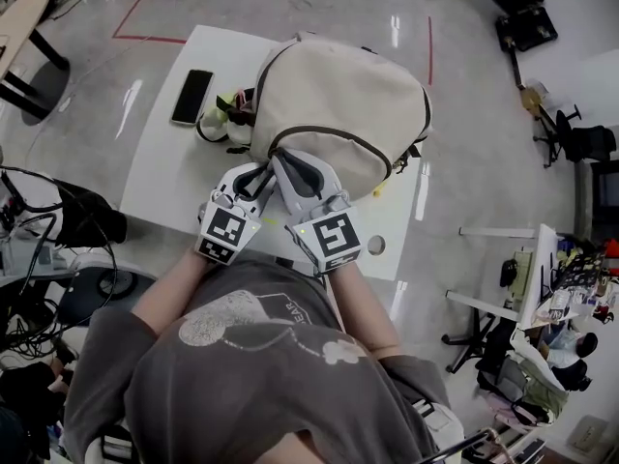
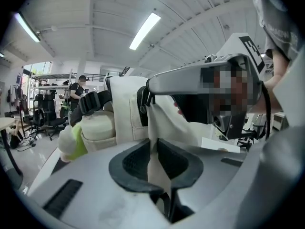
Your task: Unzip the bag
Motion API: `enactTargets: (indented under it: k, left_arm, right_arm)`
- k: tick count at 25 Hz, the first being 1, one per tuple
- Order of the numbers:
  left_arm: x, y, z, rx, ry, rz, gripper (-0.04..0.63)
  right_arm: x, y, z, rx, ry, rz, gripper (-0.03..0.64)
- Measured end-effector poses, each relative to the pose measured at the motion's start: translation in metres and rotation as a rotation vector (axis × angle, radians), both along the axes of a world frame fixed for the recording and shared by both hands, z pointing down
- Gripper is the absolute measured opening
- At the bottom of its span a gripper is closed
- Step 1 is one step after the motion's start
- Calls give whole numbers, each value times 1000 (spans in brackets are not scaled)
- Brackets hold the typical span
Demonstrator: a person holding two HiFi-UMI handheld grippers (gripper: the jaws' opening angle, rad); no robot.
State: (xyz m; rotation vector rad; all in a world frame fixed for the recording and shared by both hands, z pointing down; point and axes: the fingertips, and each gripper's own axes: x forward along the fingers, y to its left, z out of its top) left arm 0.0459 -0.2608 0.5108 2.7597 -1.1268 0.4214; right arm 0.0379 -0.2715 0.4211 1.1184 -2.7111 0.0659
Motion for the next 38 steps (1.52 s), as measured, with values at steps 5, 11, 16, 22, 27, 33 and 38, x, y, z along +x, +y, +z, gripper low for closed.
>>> enactTargets:
  k: [5,11,16,22,27,33,38]
  left_arm:
    - [-3,3,1,1,9,-4,44]
    - [-1,6,-3,-14,35,8,35]
    - [-4,8,-7,-22,41,3,31]
    - [-8,8,-6,-25,43,-2,29]
    - [-7,10,-7,-32,44,-5,29]
    - [-9,12,-6,-39,45,-16,29]
    - [-9,11,-8,-42,59,-35,31]
  right_arm:
    - [4,-6,-2,30,22,-10,26]
    - [10,-15,-12,47,25,17,25]
    - [10,-24,-28,56,12,45,25]
    - [52,-48,-55,83,-36,165,25]
    - [87,-45,-54,70,-70,257,25]
    - [123,-36,-48,68,-77,353,25]
    - [155,-29,-40,57,-85,435,25]
